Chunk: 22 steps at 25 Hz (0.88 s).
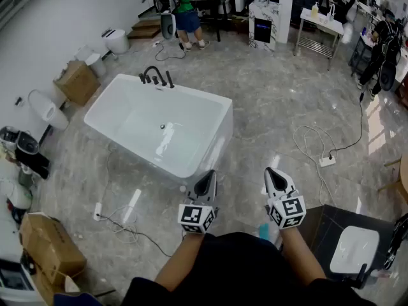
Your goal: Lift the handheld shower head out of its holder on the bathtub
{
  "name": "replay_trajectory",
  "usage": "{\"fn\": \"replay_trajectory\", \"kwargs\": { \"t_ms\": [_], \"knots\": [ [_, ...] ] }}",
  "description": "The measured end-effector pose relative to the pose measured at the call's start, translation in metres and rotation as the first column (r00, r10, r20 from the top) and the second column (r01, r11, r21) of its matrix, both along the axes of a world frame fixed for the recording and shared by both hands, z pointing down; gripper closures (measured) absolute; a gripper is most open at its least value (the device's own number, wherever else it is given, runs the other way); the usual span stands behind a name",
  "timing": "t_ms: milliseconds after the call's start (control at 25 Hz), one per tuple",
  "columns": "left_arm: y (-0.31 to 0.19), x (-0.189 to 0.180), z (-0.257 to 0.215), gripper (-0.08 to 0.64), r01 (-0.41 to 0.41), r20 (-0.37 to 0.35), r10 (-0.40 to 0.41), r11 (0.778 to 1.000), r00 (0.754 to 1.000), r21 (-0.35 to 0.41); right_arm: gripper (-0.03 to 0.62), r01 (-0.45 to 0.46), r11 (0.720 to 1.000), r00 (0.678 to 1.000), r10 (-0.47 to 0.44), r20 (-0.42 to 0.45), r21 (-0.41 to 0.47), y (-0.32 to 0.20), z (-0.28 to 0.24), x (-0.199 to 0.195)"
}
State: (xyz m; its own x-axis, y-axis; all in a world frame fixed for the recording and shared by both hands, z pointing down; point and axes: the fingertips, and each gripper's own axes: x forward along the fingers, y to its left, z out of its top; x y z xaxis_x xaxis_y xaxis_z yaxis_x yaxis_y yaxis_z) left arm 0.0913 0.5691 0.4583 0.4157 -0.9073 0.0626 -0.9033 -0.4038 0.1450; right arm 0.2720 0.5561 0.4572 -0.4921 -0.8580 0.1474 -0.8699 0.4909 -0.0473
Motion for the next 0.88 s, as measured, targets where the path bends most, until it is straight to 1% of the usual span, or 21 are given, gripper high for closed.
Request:
{"fn": "replay_trajectory", "kwargs": {
  "t_ms": [120,200,280,400,560,760,880],
  "knots": [
    [-0.002,0.002,-0.002,0.557,-0.004,-0.001,0.004,1.000,1.000,0.000,0.595,-0.038,0.999,0.999,0.037,0.012,0.014,-0.004,-0.006,0.006],
    [-0.003,0.003,-0.003,0.557,-0.007,-0.005,0.007,1.000,1.000,0.002,0.595,-0.047,0.999,0.999,0.047,0.012,0.004,-0.005,-0.005,0.009],
    [-0.003,0.004,-0.005,0.557,-0.008,-0.011,0.008,1.000,1.000,0.003,0.594,-0.045,0.999,0.999,0.045,0.012,-0.006,-0.006,-0.003,0.009],
    [-0.002,0.007,-0.003,0.557,-0.004,-0.017,0.004,1.000,1.000,0.005,0.594,-0.035,0.999,0.999,0.035,0.040,-0.020,-0.006,0.002,0.008],
    [-0.001,0.014,0.001,0.557,-0.006,-0.025,0.006,1.000,1.000,-0.003,0.594,-0.021,0.999,0.998,0.023,0.052,-0.036,-0.004,0.005,0.011],
    [0.002,0.014,-0.002,0.557,-0.006,-0.022,0.007,1.000,1.000,0.005,0.592,-0.054,0.999,0.997,0.054,0.048,-0.009,-0.002,0.000,0.019],
    [0.005,0.012,-0.001,0.557,0.006,-0.005,-0.006,1.000,1.000,0.014,0.592,-0.038,0.999,0.997,0.040,0.064,-0.018,0.002,0.001,0.021]
  ]
}}
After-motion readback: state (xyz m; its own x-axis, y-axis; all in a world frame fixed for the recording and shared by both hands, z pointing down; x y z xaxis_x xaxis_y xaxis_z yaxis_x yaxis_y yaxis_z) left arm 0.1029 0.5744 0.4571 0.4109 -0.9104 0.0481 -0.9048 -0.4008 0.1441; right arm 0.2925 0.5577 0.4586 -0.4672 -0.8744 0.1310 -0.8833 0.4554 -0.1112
